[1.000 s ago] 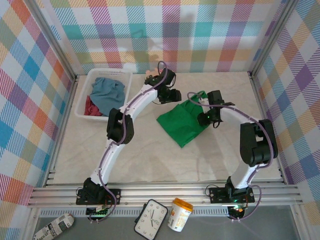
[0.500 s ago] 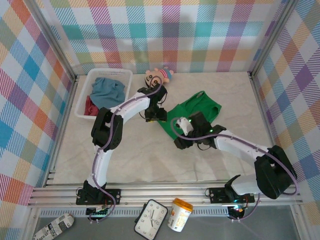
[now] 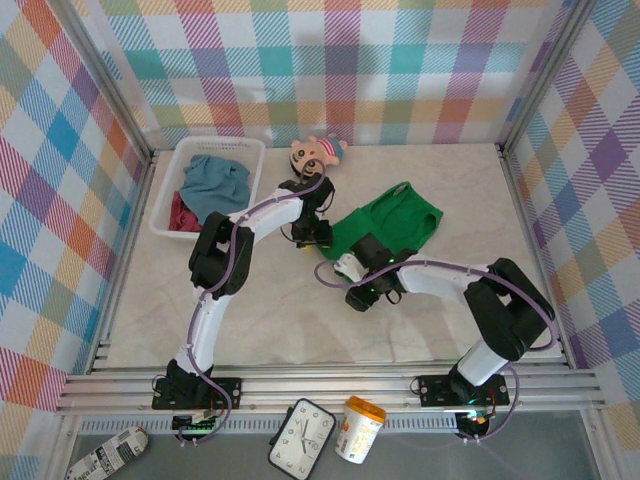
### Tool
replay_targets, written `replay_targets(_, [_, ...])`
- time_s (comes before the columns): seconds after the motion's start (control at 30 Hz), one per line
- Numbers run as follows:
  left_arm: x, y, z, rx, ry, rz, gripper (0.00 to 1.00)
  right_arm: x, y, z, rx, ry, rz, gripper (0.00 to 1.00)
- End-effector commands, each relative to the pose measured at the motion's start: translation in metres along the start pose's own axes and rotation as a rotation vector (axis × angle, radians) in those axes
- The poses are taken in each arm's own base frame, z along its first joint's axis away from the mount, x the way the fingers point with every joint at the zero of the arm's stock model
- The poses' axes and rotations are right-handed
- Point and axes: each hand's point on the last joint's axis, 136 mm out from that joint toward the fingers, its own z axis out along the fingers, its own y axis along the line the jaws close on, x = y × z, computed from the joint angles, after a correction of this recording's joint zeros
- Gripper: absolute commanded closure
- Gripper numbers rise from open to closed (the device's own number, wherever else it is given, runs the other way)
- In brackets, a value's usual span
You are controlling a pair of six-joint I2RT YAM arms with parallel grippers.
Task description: Fold and stack the tank tops
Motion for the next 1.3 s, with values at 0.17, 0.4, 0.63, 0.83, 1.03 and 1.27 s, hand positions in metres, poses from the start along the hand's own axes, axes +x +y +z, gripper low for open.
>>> replay_targets(0.17, [-0.003, 0.006, 0.02, -0.017, 0.04, 0.032, 0.82, 0.016, -0.016, 0.019, 0.096, 0.148, -0.067, 0.63])
replay_targets(0.4, [-0.004, 0.028, -0.022, -0.111, 0.001, 0.059, 1.0, -0.006, 0.022, -0.004, -0.042, 0.078, -0.035, 0.92])
replay_targets(0.63, [0.036, 0.065, -0.089, -0.242, -0.026, 0.062, 1.0, -0.047, 0.087, -0.045, -0.383, -0.089, 0.184, 0.95])
replay_targets(0.83, [0.049, 0.075, -0.142, -0.271, -0.092, 0.041, 1.0, -0.079, 0.111, -0.094, -0.607, -0.228, 0.284, 0.95])
replay_targets(1.03, [0.031, 0.048, -0.152, -0.179, -0.112, 0.05, 0.99, -0.082, 0.087, -0.125, -0.775, -0.333, 0.491, 0.93])
replay_targets(1.27, [-0.006, 0.016, -0.131, -0.136, -0.079, 0.095, 0.97, -0.07, 0.042, -0.118, -0.848, -0.332, 0.639, 0.91])
